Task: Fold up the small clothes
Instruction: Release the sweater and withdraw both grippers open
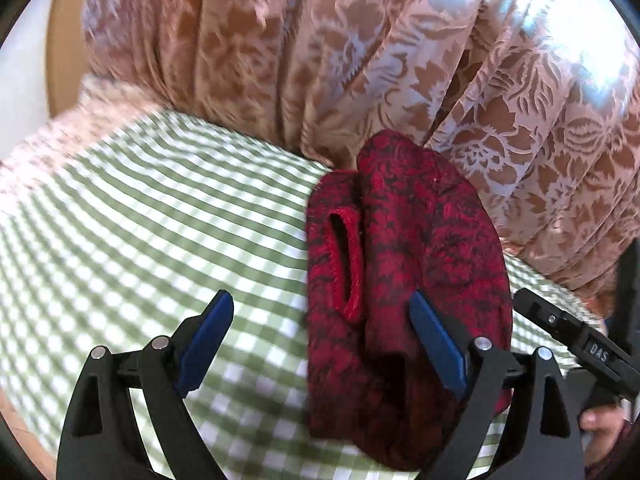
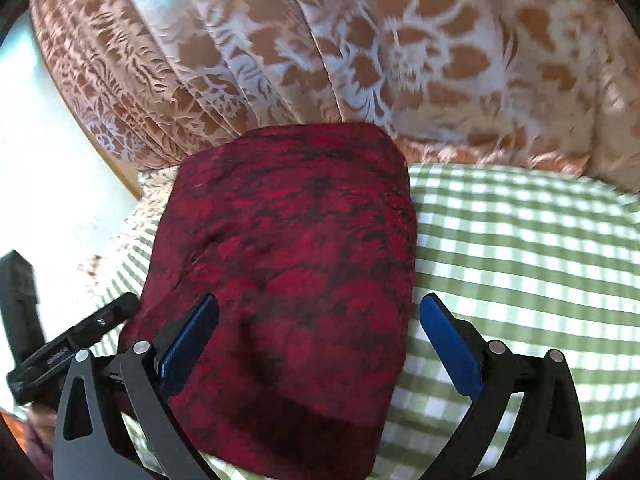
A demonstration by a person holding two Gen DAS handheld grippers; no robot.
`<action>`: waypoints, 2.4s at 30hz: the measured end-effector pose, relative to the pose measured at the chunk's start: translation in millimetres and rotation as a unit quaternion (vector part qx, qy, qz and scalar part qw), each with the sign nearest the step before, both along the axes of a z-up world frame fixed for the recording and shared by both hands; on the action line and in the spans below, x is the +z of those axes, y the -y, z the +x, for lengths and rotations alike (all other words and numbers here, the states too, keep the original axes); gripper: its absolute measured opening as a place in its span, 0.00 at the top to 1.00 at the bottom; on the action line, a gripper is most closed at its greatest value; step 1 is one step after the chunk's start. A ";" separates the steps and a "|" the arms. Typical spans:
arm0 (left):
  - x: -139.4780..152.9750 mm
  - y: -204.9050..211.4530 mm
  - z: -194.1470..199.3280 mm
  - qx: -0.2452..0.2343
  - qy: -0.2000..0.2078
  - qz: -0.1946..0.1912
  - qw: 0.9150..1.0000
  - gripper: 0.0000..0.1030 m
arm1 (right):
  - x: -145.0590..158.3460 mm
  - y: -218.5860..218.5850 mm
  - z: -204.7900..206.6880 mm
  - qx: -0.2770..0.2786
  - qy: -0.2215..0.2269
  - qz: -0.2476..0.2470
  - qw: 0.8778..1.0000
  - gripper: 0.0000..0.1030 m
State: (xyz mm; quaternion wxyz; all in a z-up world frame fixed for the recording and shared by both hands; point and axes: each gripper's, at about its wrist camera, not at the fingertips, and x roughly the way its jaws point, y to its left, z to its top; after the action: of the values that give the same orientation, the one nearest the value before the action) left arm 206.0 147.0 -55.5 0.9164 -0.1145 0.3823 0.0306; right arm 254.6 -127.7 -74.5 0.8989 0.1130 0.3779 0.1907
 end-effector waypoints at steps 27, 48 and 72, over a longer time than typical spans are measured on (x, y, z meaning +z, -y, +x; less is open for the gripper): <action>20.4 48.8 -135.1 0.045 0.036 0.113 0.992 0.03 | 10.9 -21.2 -158.2 -0.055 0.112 -0.111 0.986 0.03; 25.8 52.3 -148.9 0.051 0.049 0.129 0.989 0.02 | 15.2 -17.4 -179.7 -0.086 0.130 -0.129 0.979 0.03; 35.5 48.3 -153.8 0.056 0.056 0.132 0.988 0.02 | 19.5 -24.1 -182.5 -0.081 0.134 -0.130 0.979 0.03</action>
State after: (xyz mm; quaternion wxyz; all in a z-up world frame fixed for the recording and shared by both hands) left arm 52.1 98.8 -20.0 0.9404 -0.0153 0.3155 0.1260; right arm 72.1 -103.6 -55.0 0.9610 -0.0007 0.2648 0.0798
